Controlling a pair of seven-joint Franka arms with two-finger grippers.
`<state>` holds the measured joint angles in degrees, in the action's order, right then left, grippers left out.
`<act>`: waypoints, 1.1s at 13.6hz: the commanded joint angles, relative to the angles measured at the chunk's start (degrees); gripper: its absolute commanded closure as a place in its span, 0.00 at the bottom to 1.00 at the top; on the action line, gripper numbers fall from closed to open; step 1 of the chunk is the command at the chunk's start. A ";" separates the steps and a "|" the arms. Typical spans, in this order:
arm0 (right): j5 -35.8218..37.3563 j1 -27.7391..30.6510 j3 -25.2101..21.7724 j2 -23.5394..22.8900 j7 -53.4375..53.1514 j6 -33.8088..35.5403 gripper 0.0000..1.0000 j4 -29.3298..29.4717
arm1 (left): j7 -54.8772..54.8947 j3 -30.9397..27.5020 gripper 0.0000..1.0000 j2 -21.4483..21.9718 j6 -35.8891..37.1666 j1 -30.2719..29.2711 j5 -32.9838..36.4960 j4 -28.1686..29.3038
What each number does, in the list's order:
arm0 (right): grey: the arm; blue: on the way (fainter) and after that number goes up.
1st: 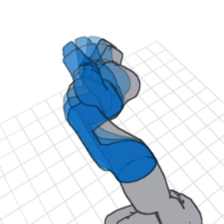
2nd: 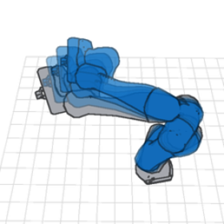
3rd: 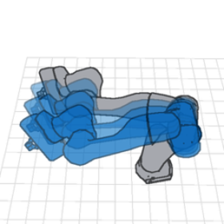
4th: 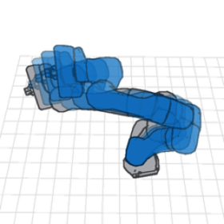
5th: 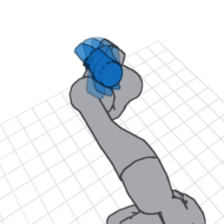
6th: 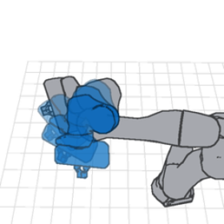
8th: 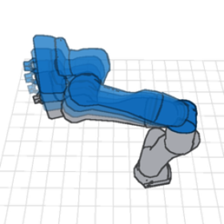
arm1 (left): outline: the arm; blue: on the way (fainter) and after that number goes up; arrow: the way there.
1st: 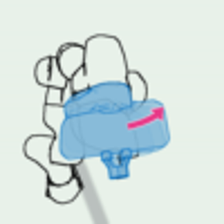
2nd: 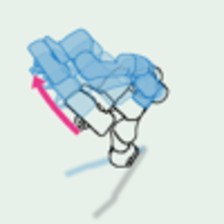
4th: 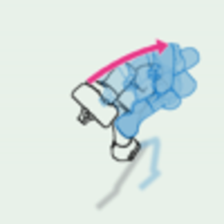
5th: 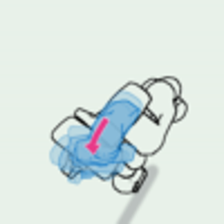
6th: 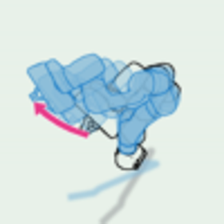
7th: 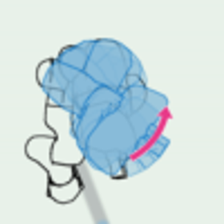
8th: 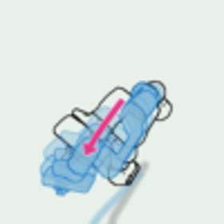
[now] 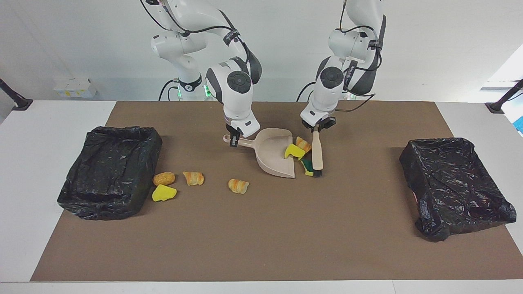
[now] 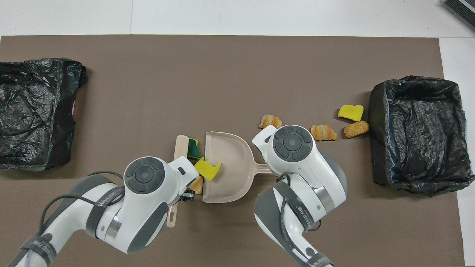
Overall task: Sweep and dump trash in bin
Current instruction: 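Sweep the bread and sponge pieces into the dustpan with the left gripper's brush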
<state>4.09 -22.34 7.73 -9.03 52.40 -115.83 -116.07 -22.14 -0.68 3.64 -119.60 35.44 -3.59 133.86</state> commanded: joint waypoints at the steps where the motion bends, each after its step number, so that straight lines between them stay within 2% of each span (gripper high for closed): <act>1: 0.92 -0.16 0.27 0.77 1.12 -1.33 1.00 -1.53 | 4.46 -0.90 1.00 0.67 -1.08 3.49 -3.34 -0.35; 4: 0.92 -0.16 0.27 0.77 1.12 -1.33 1.00 -1.62 | 8.26 -0.90 1.00 -0.83 -0.20 3.94 -12.11 -3.86; 5: 0.92 -0.16 0.27 0.77 1.12 -1.33 1.00 -1.53 | 7.82 -0.99 1.00 -0.92 -0.20 4.55 -12.83 -5.09; 10: 0.92 -0.16 0.27 0.77 1.12 -1.24 1.00 -1.53 | 6.51 -1.78 1.00 -0.13 4.19 2.45 -12.93 -8.97; 15: 0.65 0.90 0.27 1.82 3.05 0.78 1.00 0.66 | -7.37 -1.78 1.00 1.36 7.98 2.71 -11.88 -8.36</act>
<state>4.11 -22.34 7.76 -8.68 52.51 -115.82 -115.82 -25.11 -2.50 3.85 -113.34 38.03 -15.52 125.53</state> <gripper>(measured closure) 0.678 0.736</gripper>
